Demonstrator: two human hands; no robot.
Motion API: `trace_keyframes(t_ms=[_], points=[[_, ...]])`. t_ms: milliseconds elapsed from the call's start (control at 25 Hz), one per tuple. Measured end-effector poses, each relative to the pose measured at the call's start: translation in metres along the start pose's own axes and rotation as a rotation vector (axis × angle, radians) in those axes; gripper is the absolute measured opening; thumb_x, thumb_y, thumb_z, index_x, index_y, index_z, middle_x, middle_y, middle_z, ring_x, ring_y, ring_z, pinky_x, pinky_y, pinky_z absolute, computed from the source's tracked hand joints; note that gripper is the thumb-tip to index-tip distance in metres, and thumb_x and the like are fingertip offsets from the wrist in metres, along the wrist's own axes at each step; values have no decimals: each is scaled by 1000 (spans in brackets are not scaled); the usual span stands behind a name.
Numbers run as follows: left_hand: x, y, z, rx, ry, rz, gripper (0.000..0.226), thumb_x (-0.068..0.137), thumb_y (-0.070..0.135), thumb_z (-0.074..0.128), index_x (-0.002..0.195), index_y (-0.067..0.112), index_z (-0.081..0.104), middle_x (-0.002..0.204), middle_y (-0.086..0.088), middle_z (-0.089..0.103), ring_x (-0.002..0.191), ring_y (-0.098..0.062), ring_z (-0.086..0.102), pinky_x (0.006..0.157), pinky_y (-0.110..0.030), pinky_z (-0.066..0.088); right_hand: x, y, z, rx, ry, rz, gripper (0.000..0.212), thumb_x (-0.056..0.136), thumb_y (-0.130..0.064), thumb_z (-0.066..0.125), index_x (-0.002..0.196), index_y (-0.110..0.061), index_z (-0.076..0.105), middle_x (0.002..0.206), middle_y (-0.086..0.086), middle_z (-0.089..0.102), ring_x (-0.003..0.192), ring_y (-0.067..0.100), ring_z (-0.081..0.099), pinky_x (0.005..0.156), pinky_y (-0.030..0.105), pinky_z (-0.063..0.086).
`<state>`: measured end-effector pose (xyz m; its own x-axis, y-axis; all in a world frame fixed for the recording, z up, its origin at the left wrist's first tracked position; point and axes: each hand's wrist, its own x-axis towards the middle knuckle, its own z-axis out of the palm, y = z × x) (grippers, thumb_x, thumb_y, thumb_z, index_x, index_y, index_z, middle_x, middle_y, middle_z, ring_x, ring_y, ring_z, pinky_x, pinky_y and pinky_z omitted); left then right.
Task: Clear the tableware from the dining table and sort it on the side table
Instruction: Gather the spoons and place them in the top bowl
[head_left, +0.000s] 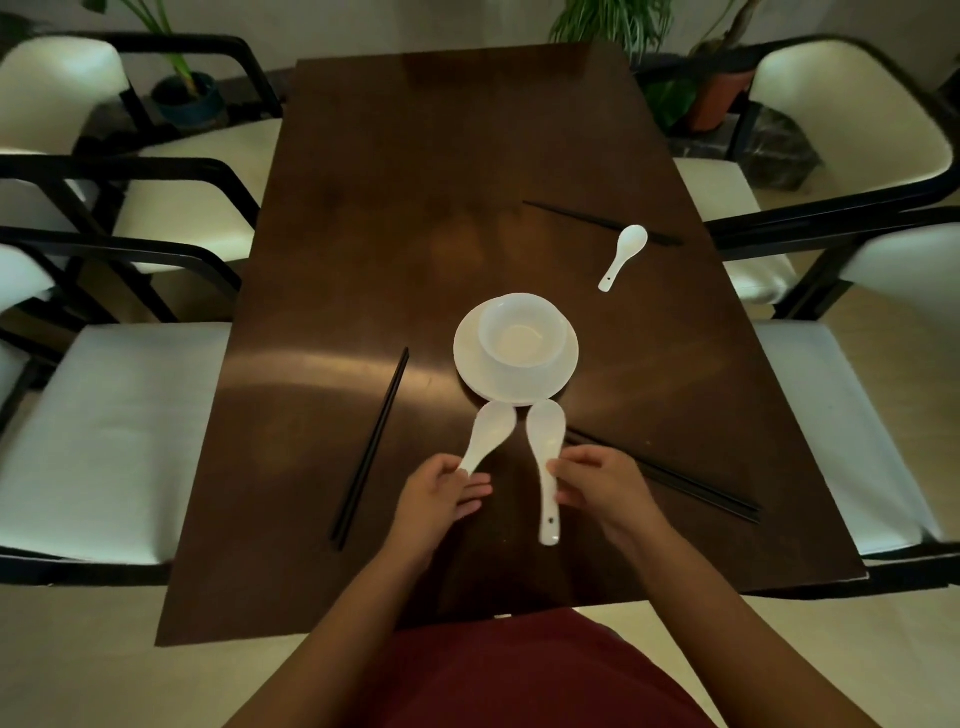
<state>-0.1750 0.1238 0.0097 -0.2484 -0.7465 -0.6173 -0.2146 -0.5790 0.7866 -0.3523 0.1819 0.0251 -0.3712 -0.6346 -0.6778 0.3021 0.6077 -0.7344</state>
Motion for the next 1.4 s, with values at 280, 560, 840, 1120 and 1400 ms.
trace_keyframes(t_ms=[280, 560, 840, 1120, 1400], points=[[-25, 23, 20, -38, -214, 85, 23, 98, 14, 34, 106, 13, 56, 100, -9, 70, 81, -20, 72, 72, -32, 59, -3, -19, 36, 160, 31, -41, 9, 80, -6, 67, 86, -3, 62, 85, 13, 69, 72, 20, 70, 63, 27, 57], [-27, 20, 22, 17, -207, 79, 29, 96, 11, 34, 96, 18, 62, 70, -2, 62, 46, -5, 44, 46, -18, 34, -4, -18, 34, -35, 119, -26, 15, 77, -15, 71, 80, -14, 56, 76, 4, 60, 61, 12, 56, 49, 21, 45], [-23, 32, 16, -34, -363, 13, 30, 96, 12, 33, 101, 10, 62, 66, -2, 63, 44, -5, 41, 43, -18, 32, 3, -33, 7, -86, 169, -272, 24, 88, -10, 57, 110, -17, 52, 99, 2, 62, 83, 14, 62, 62, 27, 57], [-3, 54, 32, 60, -204, 45, 15, 89, 15, 56, 95, 15, 70, 79, 1, 73, 61, -7, 61, 49, -17, 44, 38, -56, -21, 27, 177, -256, 16, 87, -3, 55, 93, -17, 59, 91, 1, 64, 91, 20, 64, 70, 36, 59], [55, 113, 79, -36, -133, 9, 17, 90, 16, 55, 98, 11, 69, 76, 2, 75, 66, -4, 67, 55, -17, 51, 114, -115, -56, -62, 19, -253, 16, 87, -5, 56, 83, -21, 57, 91, 0, 61, 86, 14, 62, 53, 21, 57]])
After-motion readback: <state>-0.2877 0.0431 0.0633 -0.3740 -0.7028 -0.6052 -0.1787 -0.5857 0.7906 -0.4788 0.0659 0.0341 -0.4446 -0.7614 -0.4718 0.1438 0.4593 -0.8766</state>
